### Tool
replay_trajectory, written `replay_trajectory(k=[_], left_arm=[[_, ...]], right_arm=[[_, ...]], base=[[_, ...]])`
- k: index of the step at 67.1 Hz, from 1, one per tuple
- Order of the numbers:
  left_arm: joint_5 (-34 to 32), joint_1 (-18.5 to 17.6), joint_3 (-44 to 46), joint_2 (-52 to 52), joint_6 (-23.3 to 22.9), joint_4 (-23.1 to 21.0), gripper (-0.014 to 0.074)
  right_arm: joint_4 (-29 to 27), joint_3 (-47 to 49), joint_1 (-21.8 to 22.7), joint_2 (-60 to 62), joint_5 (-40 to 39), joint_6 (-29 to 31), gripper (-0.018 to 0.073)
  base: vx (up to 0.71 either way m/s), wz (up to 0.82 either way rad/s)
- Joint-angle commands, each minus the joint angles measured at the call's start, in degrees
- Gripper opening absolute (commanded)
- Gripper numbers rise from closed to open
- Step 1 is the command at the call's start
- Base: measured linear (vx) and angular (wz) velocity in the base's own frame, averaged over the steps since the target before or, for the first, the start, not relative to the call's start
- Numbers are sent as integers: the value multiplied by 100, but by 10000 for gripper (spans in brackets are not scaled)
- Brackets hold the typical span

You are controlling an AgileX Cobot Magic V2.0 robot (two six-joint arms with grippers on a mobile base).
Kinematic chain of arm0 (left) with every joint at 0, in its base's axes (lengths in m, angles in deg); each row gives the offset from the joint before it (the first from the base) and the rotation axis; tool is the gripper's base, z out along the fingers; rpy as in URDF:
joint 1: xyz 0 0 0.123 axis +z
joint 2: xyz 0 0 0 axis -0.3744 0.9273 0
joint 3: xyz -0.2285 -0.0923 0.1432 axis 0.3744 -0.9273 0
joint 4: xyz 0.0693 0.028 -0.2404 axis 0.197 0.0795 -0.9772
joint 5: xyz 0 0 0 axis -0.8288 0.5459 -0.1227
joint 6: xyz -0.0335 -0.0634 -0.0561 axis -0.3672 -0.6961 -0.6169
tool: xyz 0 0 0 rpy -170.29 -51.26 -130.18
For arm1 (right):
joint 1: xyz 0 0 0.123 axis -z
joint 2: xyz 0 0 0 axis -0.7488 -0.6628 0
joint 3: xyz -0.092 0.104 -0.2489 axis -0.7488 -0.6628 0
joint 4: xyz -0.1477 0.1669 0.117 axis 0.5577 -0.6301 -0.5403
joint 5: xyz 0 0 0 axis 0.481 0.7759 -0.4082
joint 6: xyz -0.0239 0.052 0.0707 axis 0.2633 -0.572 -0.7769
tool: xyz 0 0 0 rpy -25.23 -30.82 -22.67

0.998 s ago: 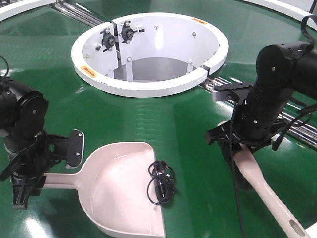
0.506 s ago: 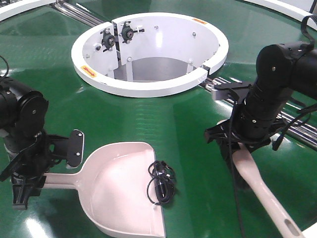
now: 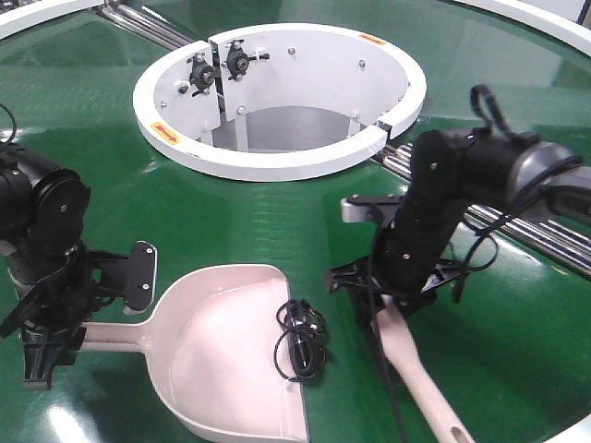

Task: Clean and inspect green conveyor with broom and dustpan
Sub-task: 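Sweep the black cable into the dustpan with the right-held brush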

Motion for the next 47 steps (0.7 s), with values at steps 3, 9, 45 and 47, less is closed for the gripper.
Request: replay_trajectory(k=[3,9,45,47], left_arm=[[6,-67,143,-213,34,-149,-23],[6,-67,143,-213,34,-149,-23],[6,-67,143,-213,34,-149,-23],[6,-67,143,-213,34,-149,-23]], right_arm=[[-182,486,-182,21,97,15,-6],[-201,831,-363,-219,287,15,-6],[-861,2800,-1310,-1298,884,-190,-6],[-902,2857,-1338,-1318,884,-197,-6]], base=[[0,0],[0,0],[0,0],[0,0]])
